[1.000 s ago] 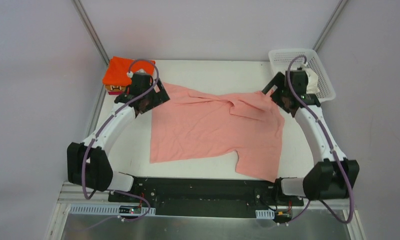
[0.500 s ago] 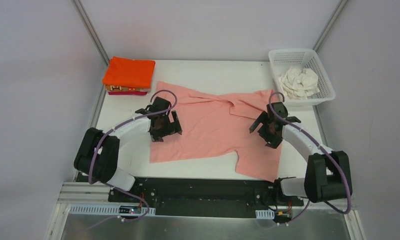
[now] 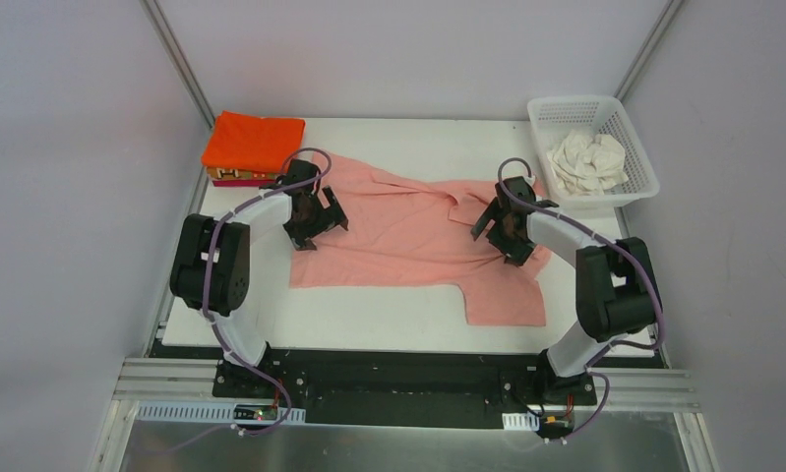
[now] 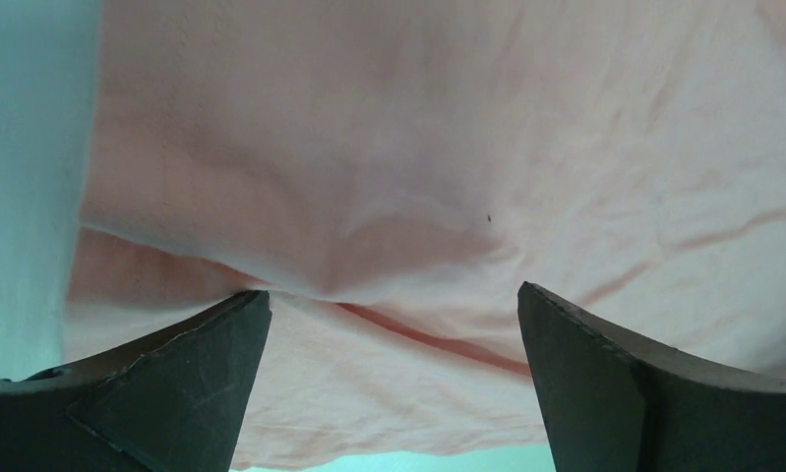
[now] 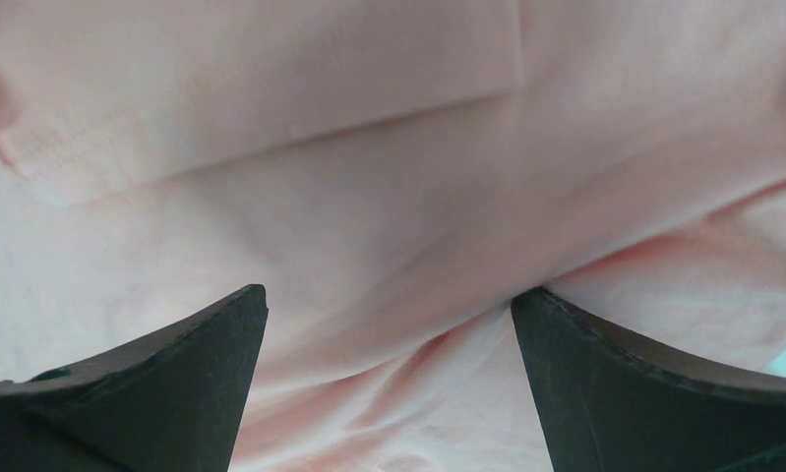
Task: Fold and stack the t-shirts
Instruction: Flatten out the tshirt
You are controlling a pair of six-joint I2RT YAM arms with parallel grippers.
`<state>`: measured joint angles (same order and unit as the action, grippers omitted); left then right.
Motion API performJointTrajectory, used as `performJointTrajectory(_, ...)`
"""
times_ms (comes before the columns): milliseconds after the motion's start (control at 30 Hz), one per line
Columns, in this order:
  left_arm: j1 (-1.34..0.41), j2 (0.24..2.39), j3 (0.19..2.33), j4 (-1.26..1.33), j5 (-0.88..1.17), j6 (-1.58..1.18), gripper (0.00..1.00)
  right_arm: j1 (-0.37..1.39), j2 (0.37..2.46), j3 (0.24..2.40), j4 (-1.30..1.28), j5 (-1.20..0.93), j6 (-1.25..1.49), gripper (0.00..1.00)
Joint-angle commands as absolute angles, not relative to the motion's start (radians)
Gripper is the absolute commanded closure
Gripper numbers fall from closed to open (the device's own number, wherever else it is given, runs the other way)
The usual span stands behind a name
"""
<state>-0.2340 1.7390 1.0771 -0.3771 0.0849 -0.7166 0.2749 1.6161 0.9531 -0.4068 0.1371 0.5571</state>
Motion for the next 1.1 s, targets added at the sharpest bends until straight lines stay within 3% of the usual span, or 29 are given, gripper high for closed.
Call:
performJointTrajectory(0, -0.179, 1.848, 1.118, -0.354, 0.038, -0.658, 0.01, 0.292, 1.709, 1.025, -0.348, 0.182, 0.601, 0.0)
performJointTrajectory(167, -0.16, 1.868, 1.196, -0.37, 0.03, -0.627, 0.01, 0.306, 1.748, 1.109, -0.341, 0.167, 0.603, 0.0)
performJointTrajectory(300, -0.16, 1.787, 1.197, -0.39, 0.046, -0.615, 0.01, 0.315, 1.635, 1.116, -0.368, 0.202, 0.593, 0.01)
performJointTrajectory(767, -0.161, 1.091, 0.757, -0.629, -0.15, -0.833, 0.01, 0.231, 0.974, 0.815, -0.585, 0.371, 0.605, 0.0)
performJointTrajectory(900, -0.15, 1.027, 0.687, -0.657, -0.238, -0.888, 0.01, 0.209, 0.891, 0.776, -0.607, 0.381, 0.603, 0.0)
performJointTrajectory(1067, -0.116, 1.1, 0.714, -0.654, -0.293, -0.912, 0.01, 0.208, 0.874, 0.762, -0.605, 0.346, 0.59, 0.0)
